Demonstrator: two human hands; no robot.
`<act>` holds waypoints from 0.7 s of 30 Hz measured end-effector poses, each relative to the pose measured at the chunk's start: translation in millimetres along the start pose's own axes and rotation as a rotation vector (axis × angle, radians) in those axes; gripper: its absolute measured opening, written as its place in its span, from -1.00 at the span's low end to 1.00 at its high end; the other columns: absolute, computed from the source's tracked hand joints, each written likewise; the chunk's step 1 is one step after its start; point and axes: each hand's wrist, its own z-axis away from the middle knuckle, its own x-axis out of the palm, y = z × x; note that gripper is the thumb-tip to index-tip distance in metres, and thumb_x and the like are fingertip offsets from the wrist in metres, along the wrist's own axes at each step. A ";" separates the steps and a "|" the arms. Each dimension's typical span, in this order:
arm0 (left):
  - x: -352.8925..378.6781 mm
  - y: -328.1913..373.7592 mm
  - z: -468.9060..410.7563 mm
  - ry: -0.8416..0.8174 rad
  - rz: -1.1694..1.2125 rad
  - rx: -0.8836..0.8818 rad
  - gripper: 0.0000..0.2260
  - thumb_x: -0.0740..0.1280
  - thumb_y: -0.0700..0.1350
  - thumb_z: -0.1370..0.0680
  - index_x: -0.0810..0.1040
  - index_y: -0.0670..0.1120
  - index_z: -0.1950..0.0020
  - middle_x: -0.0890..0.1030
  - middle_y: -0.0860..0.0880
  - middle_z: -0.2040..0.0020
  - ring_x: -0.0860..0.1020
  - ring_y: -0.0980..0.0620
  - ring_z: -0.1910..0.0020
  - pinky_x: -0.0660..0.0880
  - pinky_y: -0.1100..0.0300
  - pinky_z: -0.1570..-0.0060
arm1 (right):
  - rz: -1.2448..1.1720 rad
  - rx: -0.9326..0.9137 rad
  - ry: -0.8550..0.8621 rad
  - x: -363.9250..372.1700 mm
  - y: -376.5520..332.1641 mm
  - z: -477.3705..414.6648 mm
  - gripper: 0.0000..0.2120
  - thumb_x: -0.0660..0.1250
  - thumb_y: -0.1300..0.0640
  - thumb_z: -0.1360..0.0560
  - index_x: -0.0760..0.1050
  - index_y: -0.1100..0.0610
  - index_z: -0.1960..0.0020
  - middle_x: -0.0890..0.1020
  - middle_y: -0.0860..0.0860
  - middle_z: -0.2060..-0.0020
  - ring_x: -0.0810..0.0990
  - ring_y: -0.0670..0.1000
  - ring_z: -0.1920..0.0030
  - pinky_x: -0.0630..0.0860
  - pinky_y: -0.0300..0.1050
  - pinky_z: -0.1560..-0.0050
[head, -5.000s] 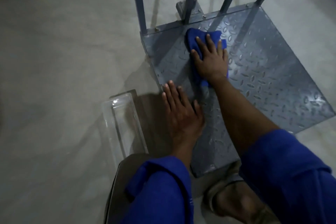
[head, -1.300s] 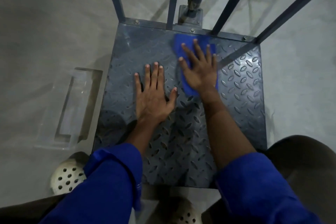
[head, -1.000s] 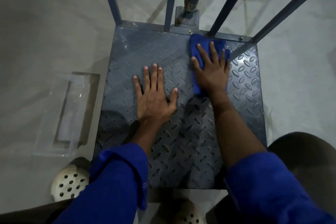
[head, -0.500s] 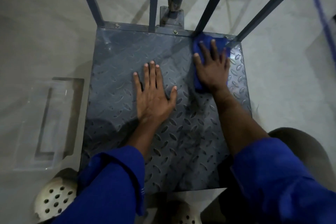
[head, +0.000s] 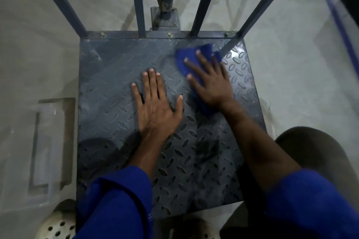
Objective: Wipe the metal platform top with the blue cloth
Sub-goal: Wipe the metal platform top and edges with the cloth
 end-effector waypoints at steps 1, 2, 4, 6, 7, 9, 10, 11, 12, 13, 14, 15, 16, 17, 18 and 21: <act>0.0 0.3 0.1 -0.006 -0.004 0.000 -0.19 -0.10 0.34 -0.71 -0.07 -0.21 -0.76 -0.13 -0.18 -0.77 -0.17 -0.14 -0.76 -0.13 -0.33 -0.67 | 0.005 -0.071 -0.022 1.9 3.4 17.8 -0.46 0.00 -0.36 -0.69 0.08 -0.38 -0.66 0.02 -0.21 -0.72 -0.06 0.12 -0.73 -0.10 0.22 -0.69; 0.8 0.0 0.2 -0.005 -0.007 0.000 -0.19 -0.11 0.34 -0.71 -0.07 -0.21 -0.76 -0.14 -0.18 -0.77 -0.18 -0.13 -0.76 -0.13 -0.32 -0.67 | 0.002 -0.079 -0.023 1.7 11.8 31.9 -0.46 0.01 -0.37 -0.69 0.10 -0.39 -0.65 0.03 -0.22 -0.71 -0.04 0.11 -0.73 -0.07 0.21 -0.69; 2.0 -1.1 0.8 0.009 0.000 0.001 -0.20 -0.10 0.33 -0.71 -0.07 -0.22 -0.76 -0.13 -0.19 -0.77 -0.17 -0.14 -0.76 -0.13 -0.32 -0.67 | -0.003 0.073 0.024 -5.8 35.2 35.0 -0.45 -0.03 -0.39 -0.68 0.12 -0.39 -0.65 0.06 -0.18 -0.71 -0.01 0.16 -0.72 -0.01 0.26 -0.68; 3.3 -1.7 1.7 0.025 0.019 0.007 -0.20 -0.09 0.33 -0.72 -0.06 -0.22 -0.75 -0.11 -0.19 -0.77 -0.15 -0.14 -0.76 -0.13 -0.32 -0.68 | -0.003 0.245 0.108 -16.1 54.3 11.9 -0.43 -0.07 -0.41 -0.66 0.14 -0.38 -0.65 0.10 -0.13 -0.72 0.04 0.23 -0.71 0.06 0.30 -0.65; 4.0 -1.8 1.5 0.029 0.018 0.011 -0.20 -0.09 0.33 -0.72 -0.05 -0.22 -0.75 -0.10 -0.19 -0.77 -0.15 -0.14 -0.76 -0.12 -0.32 -0.68 | -0.012 0.296 0.133 -20.1 58.2 -5.4 -0.42 -0.08 -0.42 -0.66 0.14 -0.38 -0.65 0.10 -0.12 -0.72 0.03 0.25 -0.71 0.06 0.31 -0.65; 3.7 -2.0 0.8 0.025 0.015 0.007 -0.20 -0.09 0.33 -0.71 -0.05 -0.22 -0.75 -0.10 -0.19 -0.77 -0.15 -0.14 -0.76 -0.12 -0.32 -0.68 | -0.043 0.331 0.120 -22.2 51.1 -35.2 -0.43 -0.08 -0.41 -0.67 0.11 -0.38 -0.66 0.05 -0.12 -0.73 -0.04 0.25 -0.71 -0.05 0.36 -0.66; 2.6 -2.0 1.0 0.022 0.018 0.004 -0.20 -0.10 0.33 -0.71 -0.04 -0.22 -0.76 -0.10 -0.19 -0.77 -0.15 -0.14 -0.76 -0.12 -0.32 -0.68 | -0.035 0.296 0.097 -18.9 41.0 -39.0 -0.43 -0.09 -0.41 -0.67 0.10 -0.37 -0.66 0.03 -0.12 -0.73 -0.08 0.24 -0.72 -0.09 0.38 -0.66; 1.7 -1.6 1.0 0.021 0.019 0.005 -0.20 -0.10 0.33 -0.71 -0.05 -0.22 -0.76 -0.10 -0.19 -0.77 -0.15 -0.14 -0.76 -0.12 -0.32 -0.68 | -0.005 0.205 0.080 -13.7 29.5 -34.5 -0.42 -0.11 -0.42 -0.67 0.10 -0.36 -0.67 0.03 -0.12 -0.73 -0.08 0.24 -0.72 -0.09 0.40 -0.66; 0.9 -0.7 1.1 0.018 0.016 0.007 -0.20 -0.11 0.33 -0.71 -0.05 -0.21 -0.76 -0.11 -0.19 -0.77 -0.16 -0.14 -0.76 -0.13 -0.32 -0.68 | 0.033 0.072 0.060 -7.9 19.4 -21.6 -0.41 -0.12 -0.43 -0.67 0.10 -0.36 -0.67 0.03 -0.14 -0.73 -0.05 0.22 -0.72 -0.07 0.39 -0.66; 0.3 -0.4 0.9 0.012 0.012 0.005 -0.20 -0.12 0.34 -0.71 -0.06 -0.21 -0.76 -0.12 -0.19 -0.77 -0.16 -0.14 -0.76 -0.13 -0.32 -0.68 | 0.058 -0.055 0.024 -3.6 13.1 -3.3 -0.42 -0.08 -0.42 -0.67 0.10 -0.37 -0.66 0.05 -0.17 -0.72 -0.01 0.19 -0.72 -0.05 0.35 -0.67; 0.1 -0.7 0.8 0.006 0.011 0.001 -0.20 -0.12 0.34 -0.71 -0.07 -0.20 -0.76 -0.13 -0.19 -0.77 -0.17 -0.14 -0.76 -0.14 -0.32 -0.68 | 0.055 -0.143 -0.008 0.9 13.1 15.1 -0.43 0.00 -0.40 -0.67 0.12 -0.36 -0.66 0.07 -0.19 -0.72 0.04 0.17 -0.72 -0.03 0.31 -0.68; 0.0 -1.0 2.1 0.005 0.013 0.000 -0.21 -0.12 0.34 -0.72 -0.07 -0.20 -0.76 -0.13 -0.19 -0.77 -0.17 -0.14 -0.76 -0.14 -0.31 -0.68 | 0.041 -0.175 0.001 3.7 17.5 29.7 -0.41 0.07 -0.38 -0.67 0.13 -0.33 -0.67 0.09 -0.17 -0.71 0.07 0.16 -0.71 0.00 0.28 -0.68; 0.4 -1.5 3.5 0.012 0.017 0.002 -0.21 -0.12 0.34 -0.72 -0.07 -0.20 -0.76 -0.12 -0.18 -0.77 -0.17 -0.14 -0.76 -0.14 -0.31 -0.68 | 0.018 -0.132 0.061 3.7 25.9 35.2 -0.39 0.11 -0.37 -0.67 0.14 -0.28 -0.68 0.10 -0.13 -0.72 0.09 0.16 -0.71 0.02 0.28 -0.68; 1.1 -2.2 4.5 0.020 0.026 0.003 -0.22 -0.11 0.33 -0.73 -0.06 -0.19 -0.76 -0.11 -0.18 -0.77 -0.16 -0.15 -0.76 -0.15 -0.31 -0.68 | 0.002 -0.006 0.132 -0.2 32.7 32.5 -0.37 0.12 -0.37 -0.67 0.13 -0.26 -0.69 0.09 -0.09 -0.72 0.08 0.17 -0.71 0.02 0.28 -0.68; 1.7 -2.5 5.1 0.023 0.038 0.004 -0.23 -0.10 0.33 -0.73 -0.05 -0.19 -0.76 -0.10 -0.19 -0.77 -0.16 -0.15 -0.76 -0.15 -0.30 -0.69 | -0.010 0.179 0.174 -4.5 39.5 25.5 -0.36 0.10 -0.38 -0.67 0.11 -0.25 -0.70 0.06 -0.05 -0.73 0.03 0.20 -0.71 -0.02 0.27 -0.69; 4.3 -2.4 8.0 0.046 0.051 0.005 -0.26 -0.07 0.30 -0.74 -0.01 -0.18 -0.76 -0.05 -0.19 -0.77 -0.11 -0.15 -0.76 -0.14 -0.28 -0.70 | -0.068 0.500 0.186 -7.4 35.4 -12.7 -0.35 -0.01 -0.42 -0.65 0.08 -0.27 -0.70 0.01 0.01 -0.74 -0.09 0.28 -0.71 -0.08 0.32 -0.68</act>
